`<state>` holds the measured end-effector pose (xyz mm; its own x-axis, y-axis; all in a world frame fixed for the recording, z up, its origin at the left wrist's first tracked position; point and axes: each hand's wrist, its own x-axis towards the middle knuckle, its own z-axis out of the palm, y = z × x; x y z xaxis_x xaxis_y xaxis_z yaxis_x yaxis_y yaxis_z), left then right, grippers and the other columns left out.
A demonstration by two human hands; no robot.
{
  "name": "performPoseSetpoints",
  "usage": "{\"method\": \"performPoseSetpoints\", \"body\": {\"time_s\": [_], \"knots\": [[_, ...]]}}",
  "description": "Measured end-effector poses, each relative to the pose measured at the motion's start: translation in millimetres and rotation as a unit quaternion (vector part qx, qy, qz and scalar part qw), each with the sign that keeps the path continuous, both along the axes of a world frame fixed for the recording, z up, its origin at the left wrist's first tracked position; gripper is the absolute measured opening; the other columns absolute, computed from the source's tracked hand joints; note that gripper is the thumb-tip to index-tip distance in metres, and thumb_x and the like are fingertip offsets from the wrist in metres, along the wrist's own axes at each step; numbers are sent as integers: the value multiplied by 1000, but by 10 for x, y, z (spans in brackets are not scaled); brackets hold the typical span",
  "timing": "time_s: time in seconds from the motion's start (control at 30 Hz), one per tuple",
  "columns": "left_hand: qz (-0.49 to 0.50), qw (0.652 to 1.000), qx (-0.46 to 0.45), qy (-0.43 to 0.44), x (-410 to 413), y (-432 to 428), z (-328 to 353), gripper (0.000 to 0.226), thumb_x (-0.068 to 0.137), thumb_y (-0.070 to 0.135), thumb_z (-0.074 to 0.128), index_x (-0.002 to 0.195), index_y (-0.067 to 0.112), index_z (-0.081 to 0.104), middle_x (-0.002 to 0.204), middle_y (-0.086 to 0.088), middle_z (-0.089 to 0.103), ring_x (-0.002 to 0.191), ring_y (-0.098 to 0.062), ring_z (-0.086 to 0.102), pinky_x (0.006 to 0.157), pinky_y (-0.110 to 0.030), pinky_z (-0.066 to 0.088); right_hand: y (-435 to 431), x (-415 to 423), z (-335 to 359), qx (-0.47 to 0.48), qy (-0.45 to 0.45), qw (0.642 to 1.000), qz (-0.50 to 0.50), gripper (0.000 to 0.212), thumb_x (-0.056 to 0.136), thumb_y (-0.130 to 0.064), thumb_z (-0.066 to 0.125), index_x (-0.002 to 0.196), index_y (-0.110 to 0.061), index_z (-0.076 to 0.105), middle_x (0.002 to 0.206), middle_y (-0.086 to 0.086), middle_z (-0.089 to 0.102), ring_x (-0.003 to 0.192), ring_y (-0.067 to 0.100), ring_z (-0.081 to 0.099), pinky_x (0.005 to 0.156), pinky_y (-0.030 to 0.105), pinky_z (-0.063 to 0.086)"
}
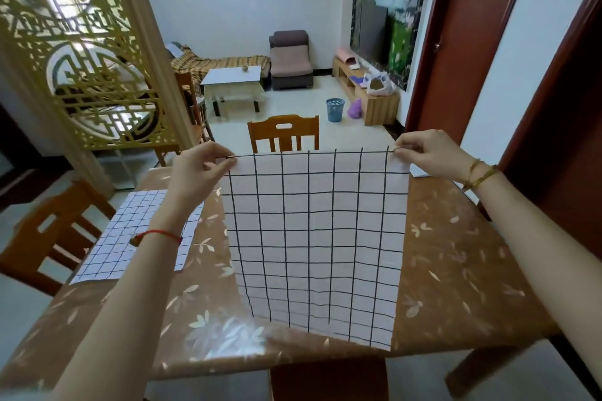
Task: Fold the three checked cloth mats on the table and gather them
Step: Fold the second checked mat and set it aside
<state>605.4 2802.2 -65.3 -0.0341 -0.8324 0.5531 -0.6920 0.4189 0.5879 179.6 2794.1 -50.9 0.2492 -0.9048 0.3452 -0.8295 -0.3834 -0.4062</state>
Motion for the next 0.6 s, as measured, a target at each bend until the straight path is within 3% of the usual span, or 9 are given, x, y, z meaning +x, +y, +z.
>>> {"method": "performPoseSetpoints", "body": {"time_s": [0.1,0.2,0.33,0.47,0.6], "knots": [[28,1000,2,6,-80,-75,-171,7,86,20,75,91,16,72,80,15,62,74,4,59,65,-6,44,-166,-29,-228,-3,-2,1000,-26,11,93,-22,63,93,-15,72,85,-1,65,79,13,59,70,18,40],[47,999,8,4,-142,-206,-389,9,84,23,76,90,17,73,81,10,57,75,-10,54,66,-18,44,-298,-26,-463,-18,-38,997,-71,10,89,-21,68,92,-14,75,85,5,58,77,19,55,72,28,39],[88,994,45,38,-210,-366,-689,3,82,28,76,83,26,74,58,6,54,55,-9,45,54,-21,33,-380,64,-724,-11,-37,994,-107,14,89,-24,68,90,-14,78,82,7,72,80,23,60,72,30,43],[92,983,124,99,-271,-556,-982,4,84,26,73,81,26,71,52,6,60,52,-10,56,53,-10,39,-506,142,-1025,18,-106,986,-131,19,89,-30,67,90,-16,79,76,4,75,74,22,68,74,39,54],[46,950,215,223,-325,-757,-1326,10,90,14,68,83,20,65,72,-8,75,58,-21,72,50,-25,54,-680,156,-1408,99,-213,961,-148,13,90,-29,66,83,-23,75,59,-1,71,59,19,71,66,42,61]]}}
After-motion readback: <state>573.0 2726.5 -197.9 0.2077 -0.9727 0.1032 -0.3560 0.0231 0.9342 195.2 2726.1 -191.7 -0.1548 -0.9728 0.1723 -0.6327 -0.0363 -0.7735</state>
